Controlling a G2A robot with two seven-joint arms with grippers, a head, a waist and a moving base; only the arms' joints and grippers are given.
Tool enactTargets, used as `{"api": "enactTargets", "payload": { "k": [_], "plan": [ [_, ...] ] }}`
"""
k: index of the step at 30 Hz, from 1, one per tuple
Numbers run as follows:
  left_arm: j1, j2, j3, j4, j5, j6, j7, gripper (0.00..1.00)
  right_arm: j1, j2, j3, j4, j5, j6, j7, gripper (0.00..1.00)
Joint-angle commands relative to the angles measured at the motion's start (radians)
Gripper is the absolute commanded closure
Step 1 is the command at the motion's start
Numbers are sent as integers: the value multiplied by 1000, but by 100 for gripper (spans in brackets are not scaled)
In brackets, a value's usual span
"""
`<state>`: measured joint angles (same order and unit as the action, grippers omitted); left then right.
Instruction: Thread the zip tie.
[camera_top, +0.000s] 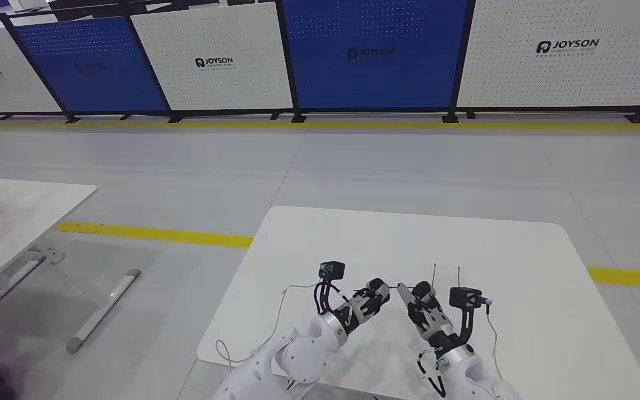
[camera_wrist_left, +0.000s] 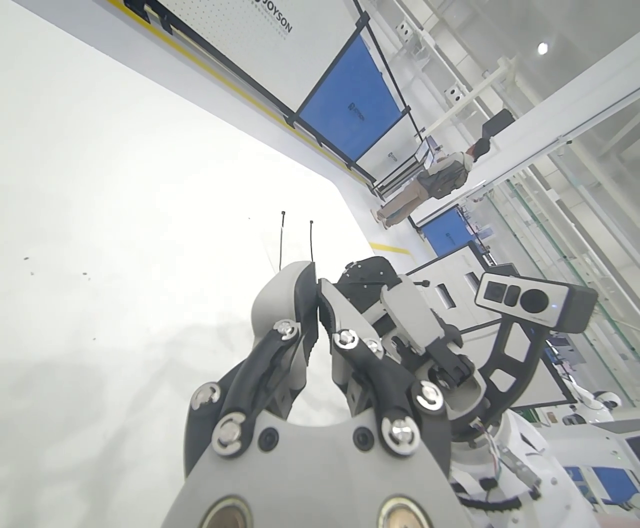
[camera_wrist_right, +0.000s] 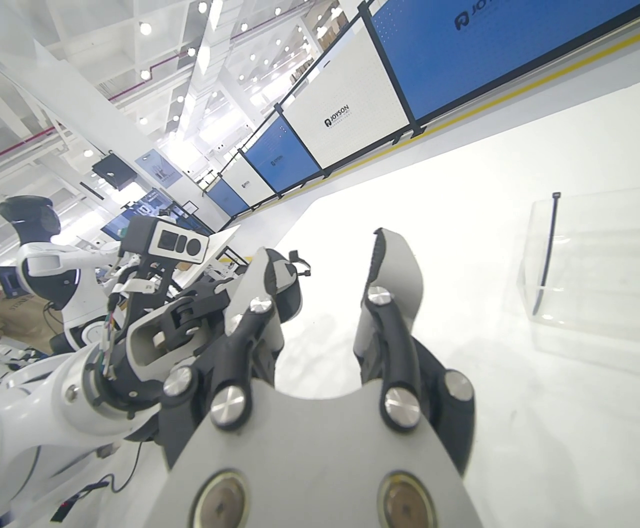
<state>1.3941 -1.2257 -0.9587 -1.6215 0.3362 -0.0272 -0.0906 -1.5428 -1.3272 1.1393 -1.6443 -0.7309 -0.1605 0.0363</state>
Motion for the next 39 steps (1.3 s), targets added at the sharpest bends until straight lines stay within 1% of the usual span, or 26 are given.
{"api": "enactTargets", "payload": {
  "k": [1, 11, 19, 30, 31, 32, 33, 34, 36, 37, 39],
  "plan": [
    [1, 0, -2, -1, -3, -1, 2, 100, 0, 0, -1, 0, -1, -1, -2, 100],
    [3, -2, -6, -1, -10, -6, 2, 100, -2, 1, 2, -6, -11, -5, -3, 100],
    [8, -1, -5, -9, 5, -17, -5, 100, 0, 2, -1, -9, -19, -9, 4, 100],
    [13, -1, -12, -11, 8, -16, -7, 100, 4, 1, -9, -2, -18, -9, 5, 100],
    [13, -1, -12, -11, 8, -15, -6, 75, 4, 1, -9, -2, -17, -9, 4, 100],
    [13, -2, -12, -11, 9, -13, -6, 70, 4, 1, -9, -2, -18, -9, 2, 100],
    [13, -2, -11, -11, 10, -12, -6, 69, 4, 1, -9, -2, -18, -9, 2, 100],
    [13, -2, -11, -11, 10, -12, -6, 64, 3, 1, -9, -2, -18, -9, 1, 100],
    [12, -2, -11, -11, 11, -11, -5, 59, 3, 1, -9, -2, -19, -7, 1, 100],
    [12, -3, -11, -12, 12, -10, -5, 55, 2, 1, -8, -2, -18, -5, -1, 100],
    [12, -3, -11, -12, 11, -5, -4, 44, 1, 0, -7, -1, -11, 0, -5, 100]
  ]
}}
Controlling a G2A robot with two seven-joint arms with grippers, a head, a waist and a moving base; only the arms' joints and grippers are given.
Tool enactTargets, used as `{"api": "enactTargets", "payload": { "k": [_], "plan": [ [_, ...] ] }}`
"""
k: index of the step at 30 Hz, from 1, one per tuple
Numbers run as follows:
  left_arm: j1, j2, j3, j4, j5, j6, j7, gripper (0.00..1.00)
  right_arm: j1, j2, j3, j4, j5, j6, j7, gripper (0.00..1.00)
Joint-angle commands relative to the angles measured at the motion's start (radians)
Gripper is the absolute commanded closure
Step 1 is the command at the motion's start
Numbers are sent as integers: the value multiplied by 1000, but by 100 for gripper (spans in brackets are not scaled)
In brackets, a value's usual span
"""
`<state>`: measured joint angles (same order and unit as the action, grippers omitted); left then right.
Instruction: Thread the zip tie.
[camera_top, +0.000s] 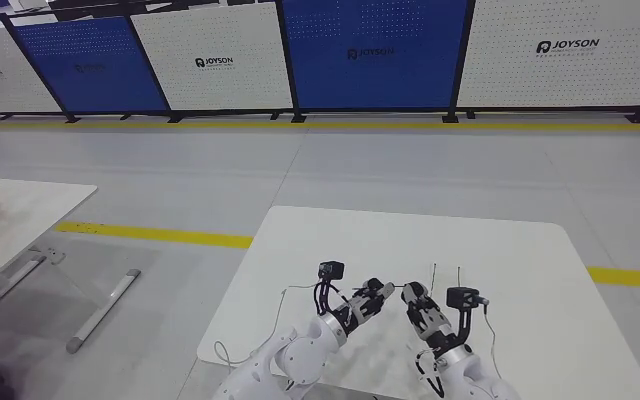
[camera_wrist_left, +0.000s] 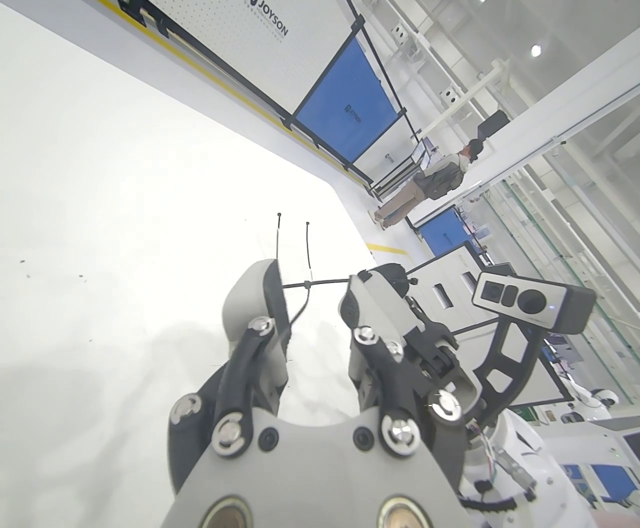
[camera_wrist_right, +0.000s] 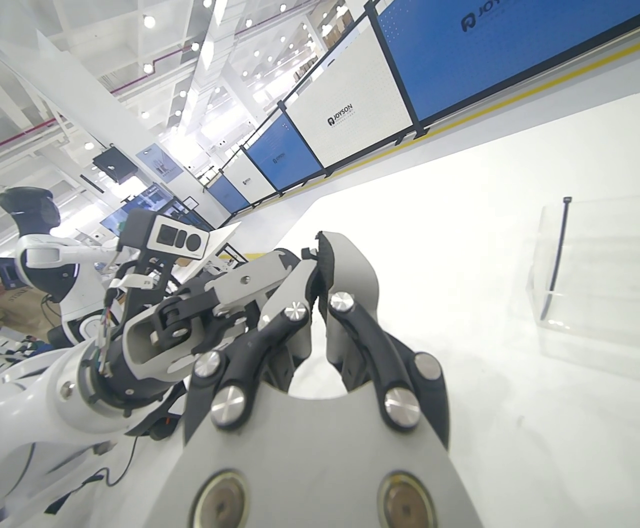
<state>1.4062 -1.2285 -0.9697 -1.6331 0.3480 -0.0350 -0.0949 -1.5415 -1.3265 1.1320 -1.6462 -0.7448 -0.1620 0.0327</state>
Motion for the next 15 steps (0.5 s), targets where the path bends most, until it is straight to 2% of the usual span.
{"api": "enactTargets", "payload": {
  "k": [1, 4, 8, 15],
  "plan": [
    [0, -1, 0, -1, -2, 3, 0, 44, 0, 0, 1, 1, 5, 3, -2, 100],
    [1, -1, -3, -1, -5, 0, 1, 51, -1, 0, 4, 6, 11, 7, -6, 100],
    [5, 0, -8, -2, -5, -6, 3, 72, -2, 0, 10, 8, 15, 11, -9, 100],
    [7, 0, -12, -2, -6, -9, 6, 91, -4, 0, 12, 8, 18, 10, -16, 100]
  ]
}}
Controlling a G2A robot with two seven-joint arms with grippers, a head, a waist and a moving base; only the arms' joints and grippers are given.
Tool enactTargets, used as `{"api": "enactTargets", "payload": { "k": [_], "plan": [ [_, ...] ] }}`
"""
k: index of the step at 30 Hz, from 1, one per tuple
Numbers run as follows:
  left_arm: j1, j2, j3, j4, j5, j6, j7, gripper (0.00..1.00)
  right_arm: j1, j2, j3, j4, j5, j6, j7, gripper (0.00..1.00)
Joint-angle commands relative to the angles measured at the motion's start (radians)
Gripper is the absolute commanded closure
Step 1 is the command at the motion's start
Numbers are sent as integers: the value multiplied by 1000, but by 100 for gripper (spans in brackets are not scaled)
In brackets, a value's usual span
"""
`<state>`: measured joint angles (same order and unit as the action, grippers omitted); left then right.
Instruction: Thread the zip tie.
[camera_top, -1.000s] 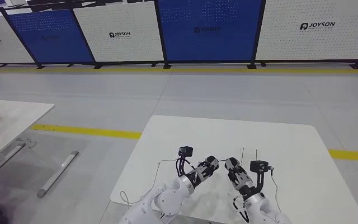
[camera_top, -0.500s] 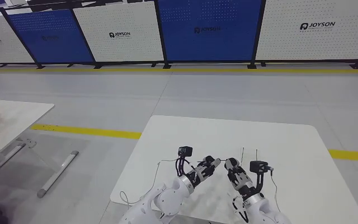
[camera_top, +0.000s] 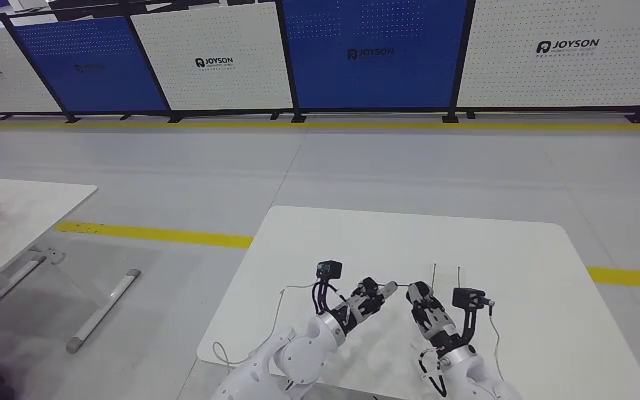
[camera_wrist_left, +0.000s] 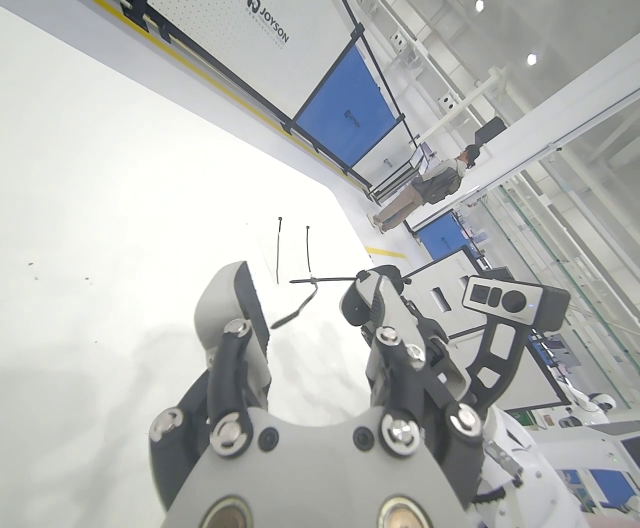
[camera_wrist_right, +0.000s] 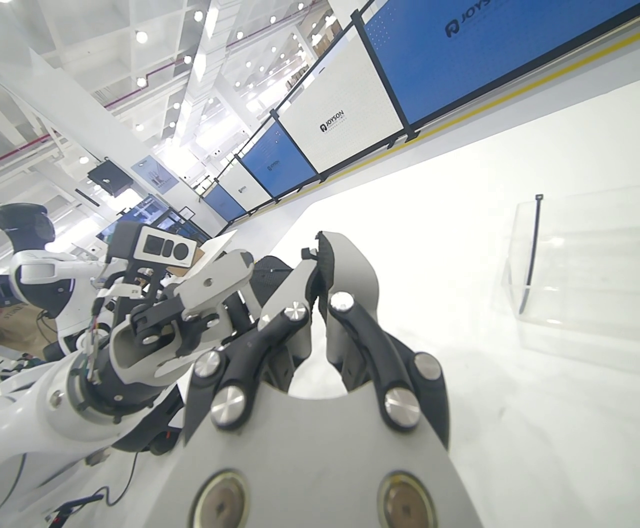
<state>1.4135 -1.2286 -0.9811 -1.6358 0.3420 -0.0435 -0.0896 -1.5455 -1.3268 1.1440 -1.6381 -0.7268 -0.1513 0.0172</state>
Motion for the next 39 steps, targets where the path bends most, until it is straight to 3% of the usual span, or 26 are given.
{"api": "enactTargets", "payload": {
  "k": [1, 25, 29, 30, 31, 32, 37, 39],
  "plan": [
    [0, 0, -1, 0, 0, 0, 1, 97, 0, 0, 0, 1, 0, -1, -1, 100],
    [10, 0, 1, -9, 16, -31, -13, 100, 3, -1, -8, 4, -13, -7, 3, 100],
    [11, -1, -1, -9, 12, -20, -5, 100, 2, -1, -8, 3, -16, -6, 3, 100],
    [9, -1, 0, -9, 14, -15, -5, 86, 2, 0, -8, 3, -16, -6, 3, 100],
    [9, -1, 0, -9, 17, -10, 1, 62, 2, 0, -8, 3, -16, -6, 3, 100],
    [9, -2, 1, -9, 18, -8, 3, 56, 1, 0, -8, 2, -17, -5, 3, 100],
    [6, -4, 3, -5, 18, -3, 5, 58, 0, 0, -8, -2, -18, -6, 2, 100],
    [3, -4, 6, -2, 20, 0, 3, 64, -1, 0, -8, -5, -19, -6, 2, 100]
  ]
}}
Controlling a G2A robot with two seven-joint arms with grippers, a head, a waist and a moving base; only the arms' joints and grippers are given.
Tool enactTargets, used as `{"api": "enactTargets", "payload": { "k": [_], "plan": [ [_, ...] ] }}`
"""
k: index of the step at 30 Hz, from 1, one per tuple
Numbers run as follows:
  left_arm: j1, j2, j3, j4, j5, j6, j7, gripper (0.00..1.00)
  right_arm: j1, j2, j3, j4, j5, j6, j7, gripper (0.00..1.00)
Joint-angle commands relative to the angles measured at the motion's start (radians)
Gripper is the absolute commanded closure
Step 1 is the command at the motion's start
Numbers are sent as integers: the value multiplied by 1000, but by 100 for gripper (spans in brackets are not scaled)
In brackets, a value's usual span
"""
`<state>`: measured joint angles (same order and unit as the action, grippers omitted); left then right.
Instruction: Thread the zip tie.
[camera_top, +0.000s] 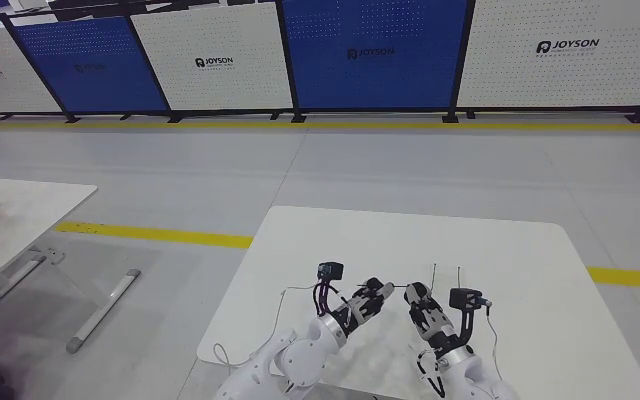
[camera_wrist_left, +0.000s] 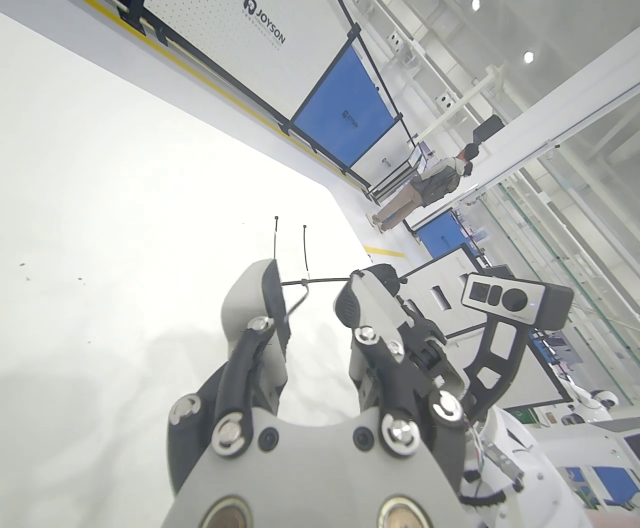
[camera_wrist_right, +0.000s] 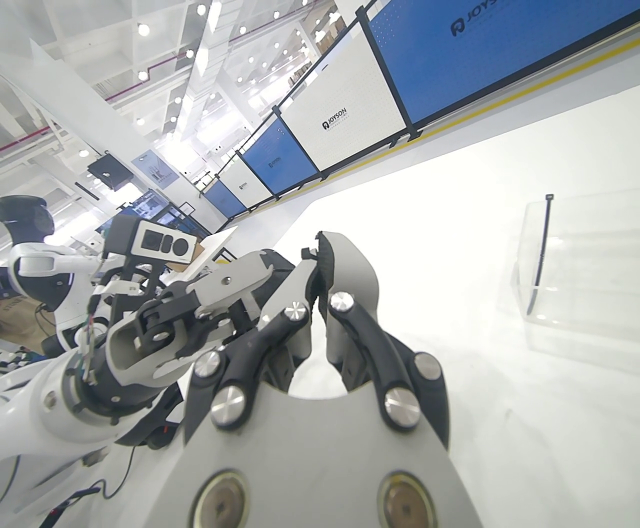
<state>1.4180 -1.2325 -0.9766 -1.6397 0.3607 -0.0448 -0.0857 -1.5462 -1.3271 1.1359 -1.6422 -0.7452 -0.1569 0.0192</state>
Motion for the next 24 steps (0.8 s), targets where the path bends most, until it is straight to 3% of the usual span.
{"api": "enactTargets", "payload": {
  "k": [1, 6, 9, 12, 24],
  "plan": [
    [-2, -1, 3, 3, 2, 2, 0, 65, -1, 0, 0, -3, -2, 0, 0, 100],
    [-6, -3, 7, 8, 1, 2, 1, 81, -2, 0, -1, -4, -3, -1, 2, 100],
    [-8, -4, 5, 10, -3, 5, 5, 82, -1, 0, -1, -3, 0, -5, 1, 100],
    [-7, -4, 4, 9, -3, 6, 6, 100, 0, 0, -2, -1, 1, -7, 2, 100],
    [-6, -4, 4, 1, -5, -17, -14, 100, 8, -1, -8, 3, -3, -5, 3, 100]
  ]
}}
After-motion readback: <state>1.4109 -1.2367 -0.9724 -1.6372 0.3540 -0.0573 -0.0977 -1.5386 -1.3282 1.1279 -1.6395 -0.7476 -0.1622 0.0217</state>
